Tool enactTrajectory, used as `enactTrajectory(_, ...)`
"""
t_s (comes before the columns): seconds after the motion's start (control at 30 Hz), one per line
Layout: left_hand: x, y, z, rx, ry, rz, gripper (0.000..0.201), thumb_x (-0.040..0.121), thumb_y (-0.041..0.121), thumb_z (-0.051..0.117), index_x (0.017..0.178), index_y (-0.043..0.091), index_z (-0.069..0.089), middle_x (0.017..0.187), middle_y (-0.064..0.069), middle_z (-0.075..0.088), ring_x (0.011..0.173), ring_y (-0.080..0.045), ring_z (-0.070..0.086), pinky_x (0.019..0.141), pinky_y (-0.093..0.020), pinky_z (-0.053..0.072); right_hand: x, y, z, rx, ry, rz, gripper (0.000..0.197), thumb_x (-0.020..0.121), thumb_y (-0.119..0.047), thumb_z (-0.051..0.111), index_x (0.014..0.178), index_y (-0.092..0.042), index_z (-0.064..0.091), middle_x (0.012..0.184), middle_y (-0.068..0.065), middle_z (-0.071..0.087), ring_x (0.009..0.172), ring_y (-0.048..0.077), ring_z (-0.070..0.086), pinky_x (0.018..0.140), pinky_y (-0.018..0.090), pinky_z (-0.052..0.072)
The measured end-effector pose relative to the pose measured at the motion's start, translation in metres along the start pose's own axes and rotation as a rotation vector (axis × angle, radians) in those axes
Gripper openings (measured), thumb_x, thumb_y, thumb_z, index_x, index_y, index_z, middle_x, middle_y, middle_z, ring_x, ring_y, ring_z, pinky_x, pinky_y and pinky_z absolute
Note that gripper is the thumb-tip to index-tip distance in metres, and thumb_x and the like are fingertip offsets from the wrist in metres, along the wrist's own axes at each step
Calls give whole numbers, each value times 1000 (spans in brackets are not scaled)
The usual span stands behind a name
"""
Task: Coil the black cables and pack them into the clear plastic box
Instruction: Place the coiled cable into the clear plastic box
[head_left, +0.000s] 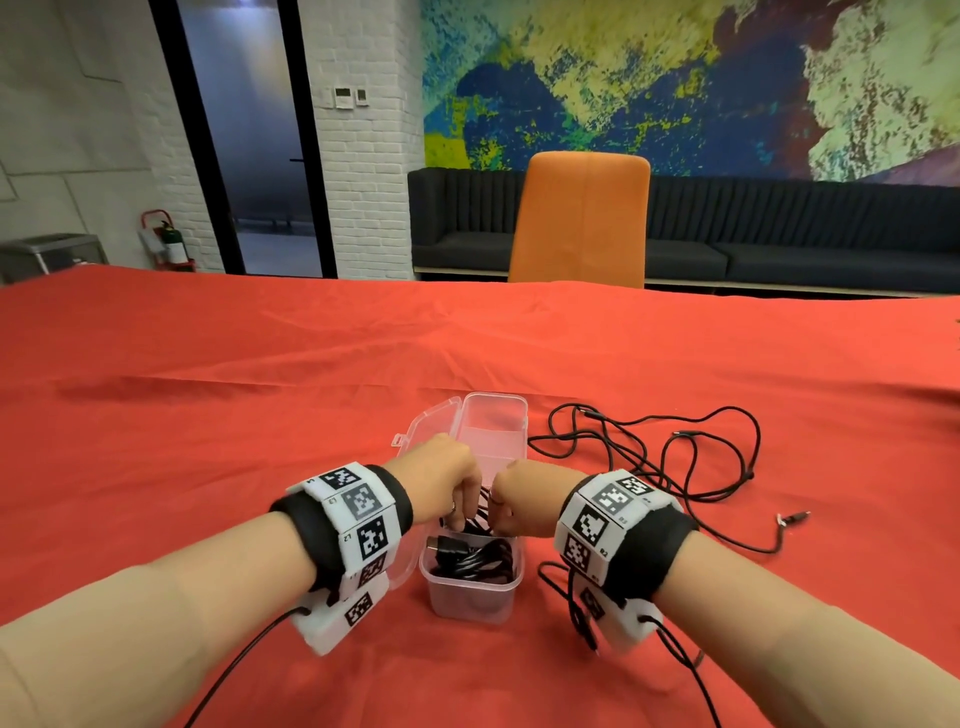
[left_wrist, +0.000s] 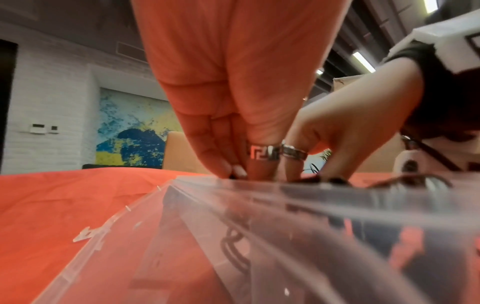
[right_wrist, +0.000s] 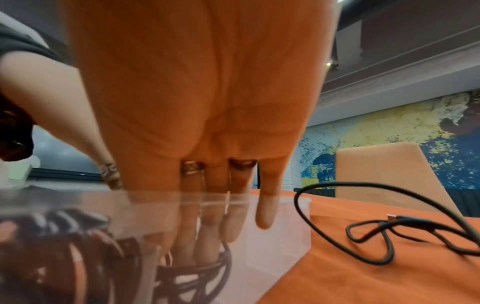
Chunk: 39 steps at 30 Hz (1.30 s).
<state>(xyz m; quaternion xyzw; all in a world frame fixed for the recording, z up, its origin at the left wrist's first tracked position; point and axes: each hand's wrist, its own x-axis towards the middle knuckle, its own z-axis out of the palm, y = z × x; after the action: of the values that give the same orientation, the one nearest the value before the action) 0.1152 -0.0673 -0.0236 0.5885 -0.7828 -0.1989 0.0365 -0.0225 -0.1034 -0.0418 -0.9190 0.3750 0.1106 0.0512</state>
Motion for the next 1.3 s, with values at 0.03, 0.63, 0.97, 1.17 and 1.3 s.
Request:
enactTrajectory(0.03, 0, -1, -2, 0, -7, 2, 37, 72, -16, 43, 89, 3, 71, 82, -16, 74, 74, -15, 69, 71, -23, 54, -2, 1, 0, 4, -8, -19, 26, 87, -15, 52, 105, -4, 68, 104, 16, 68, 97, 31, 59, 86, 36, 49)
enactTrajectory(0.63, 0, -6, -5, -33, 152, -15, 30, 76, -6, 66, 100, 13, 66, 87, 5, 57, 65, -1, 53, 55, -4, 39, -22, 10, 11, 202, 135, -40, 30, 91, -14, 47, 118, -11, 58, 125, 10, 45, 113, 31, 49, 98, 41, 40)
enactTrajectory(0.97, -11, -10, -9, -83, 176, -50, 19, 84, 15, 67, 100, 22, 72, 85, 9, 67, 67, 1, 55, 55, 0, 35, -23, -1, 15, 61, 310, 23, 34, 95, -9, 38, 126, -21, 44, 111, 12, 62, 100, 34, 60, 71, 38, 45)
enactTrajectory(1.17, -20, -14, -11, -125, 23, -137, 37, 72, 24, 79, 106, 18, 66, 93, 2, 67, 60, 1, 56, 56, -8, 43, -19, -4, 15, 30, 327, -22, 33, 97, -14, 38, 129, -15, 39, 122, 9, 43, 106, 34, 52, 69, 39, 38)
enactTrajectory(1.3, -16, -14, -6, -199, 92, -172, 23, 78, 2, 69, 99, 11, 69, 70, 2, 66, 41, 2, 54, 51, -12, 47, -13, -4, 19, 36, 314, 3, 29, 99, -21, 33, 127, -15, 35, 119, 10, 41, 108, 33, 51, 74, 39, 32)
